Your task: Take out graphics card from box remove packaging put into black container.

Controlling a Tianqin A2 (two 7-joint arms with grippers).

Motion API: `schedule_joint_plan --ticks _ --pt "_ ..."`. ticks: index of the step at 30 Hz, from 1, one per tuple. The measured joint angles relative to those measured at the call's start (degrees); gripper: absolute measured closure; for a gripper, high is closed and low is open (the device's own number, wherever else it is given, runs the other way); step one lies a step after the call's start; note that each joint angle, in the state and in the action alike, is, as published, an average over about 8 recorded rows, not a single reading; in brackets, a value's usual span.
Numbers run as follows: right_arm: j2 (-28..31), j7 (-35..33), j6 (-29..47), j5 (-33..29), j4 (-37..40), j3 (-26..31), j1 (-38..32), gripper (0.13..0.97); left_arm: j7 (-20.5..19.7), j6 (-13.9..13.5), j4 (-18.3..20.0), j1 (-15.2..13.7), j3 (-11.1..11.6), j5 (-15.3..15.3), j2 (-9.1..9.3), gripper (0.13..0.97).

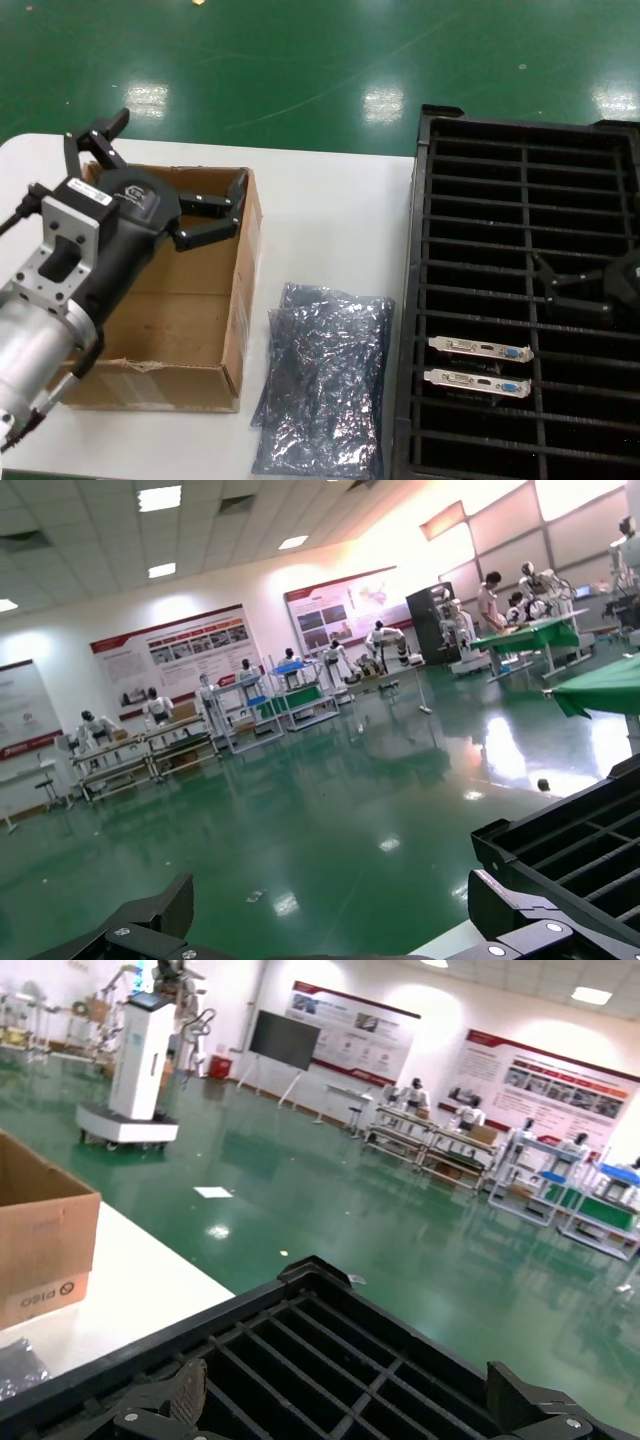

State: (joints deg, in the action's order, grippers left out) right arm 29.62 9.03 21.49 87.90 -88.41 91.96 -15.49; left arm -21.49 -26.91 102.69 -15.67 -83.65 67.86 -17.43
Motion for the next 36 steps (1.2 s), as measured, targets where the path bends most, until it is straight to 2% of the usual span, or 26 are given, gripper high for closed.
schedule_joint_plan --ticks 36 --pt "-10.8 -7.9 -18.7 13.3 -2.8 -0.3 13.5 0.129 18.7 23.5 -9.6 13.7 -7.0 30.8 0.21 0.132"
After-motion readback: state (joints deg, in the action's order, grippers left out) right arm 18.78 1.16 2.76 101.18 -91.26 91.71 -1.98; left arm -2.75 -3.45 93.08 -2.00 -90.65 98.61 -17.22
